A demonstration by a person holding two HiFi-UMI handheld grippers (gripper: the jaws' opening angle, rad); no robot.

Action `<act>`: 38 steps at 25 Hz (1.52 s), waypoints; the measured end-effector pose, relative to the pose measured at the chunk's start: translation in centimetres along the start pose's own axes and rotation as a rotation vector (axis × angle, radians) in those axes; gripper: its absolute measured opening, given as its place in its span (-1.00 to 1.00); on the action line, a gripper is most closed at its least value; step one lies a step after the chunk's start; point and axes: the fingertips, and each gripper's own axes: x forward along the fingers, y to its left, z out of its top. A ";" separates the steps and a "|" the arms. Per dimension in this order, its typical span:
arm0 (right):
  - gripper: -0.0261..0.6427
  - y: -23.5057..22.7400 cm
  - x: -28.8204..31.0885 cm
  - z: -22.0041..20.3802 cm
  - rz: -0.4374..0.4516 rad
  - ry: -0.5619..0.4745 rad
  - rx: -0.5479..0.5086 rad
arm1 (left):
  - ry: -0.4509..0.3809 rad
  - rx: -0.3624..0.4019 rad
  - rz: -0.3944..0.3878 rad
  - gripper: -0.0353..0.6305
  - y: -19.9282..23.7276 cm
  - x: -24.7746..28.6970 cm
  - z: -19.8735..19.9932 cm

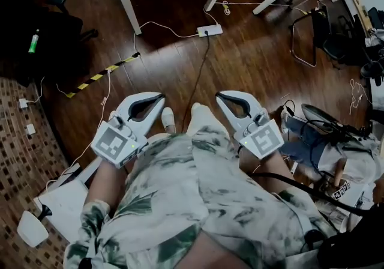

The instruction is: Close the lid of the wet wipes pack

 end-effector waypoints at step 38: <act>-0.90 -34.4 19.9 1.7 0.135 -0.045 -0.008 | 0.086 0.112 0.168 -0.89 32.8 24.8 12.3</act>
